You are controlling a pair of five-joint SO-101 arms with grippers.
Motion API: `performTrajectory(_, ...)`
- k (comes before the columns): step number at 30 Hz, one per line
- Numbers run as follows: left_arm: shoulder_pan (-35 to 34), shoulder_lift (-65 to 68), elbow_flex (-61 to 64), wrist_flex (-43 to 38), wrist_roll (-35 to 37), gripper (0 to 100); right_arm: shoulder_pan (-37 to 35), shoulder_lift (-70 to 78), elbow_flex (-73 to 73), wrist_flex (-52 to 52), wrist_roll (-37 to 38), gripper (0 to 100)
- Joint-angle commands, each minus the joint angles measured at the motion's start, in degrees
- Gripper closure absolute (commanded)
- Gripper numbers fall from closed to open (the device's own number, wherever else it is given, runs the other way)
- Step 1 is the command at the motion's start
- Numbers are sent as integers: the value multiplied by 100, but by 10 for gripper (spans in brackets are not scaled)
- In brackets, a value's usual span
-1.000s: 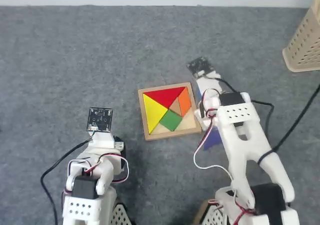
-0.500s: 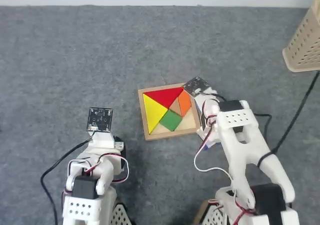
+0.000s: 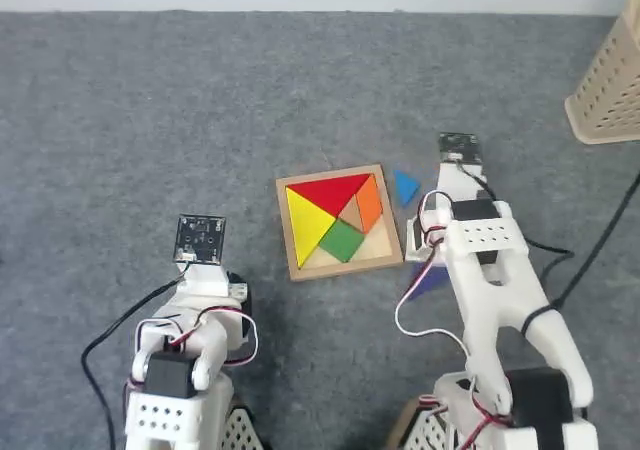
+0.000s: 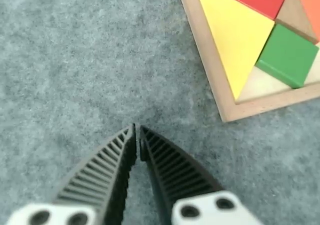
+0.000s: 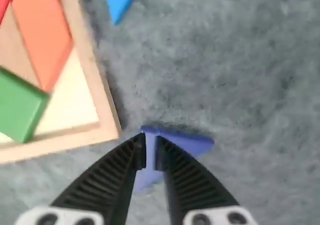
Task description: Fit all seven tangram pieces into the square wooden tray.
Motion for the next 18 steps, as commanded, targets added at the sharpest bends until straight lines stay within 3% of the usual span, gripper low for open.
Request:
performTrajectory(1,-9,-88,-48,26,-26,987,84,-136,-26,136,-448,838)
performTrajectory(18,-9,-88,-48,26,-26,987,75,840,-299,-101,-607,850)
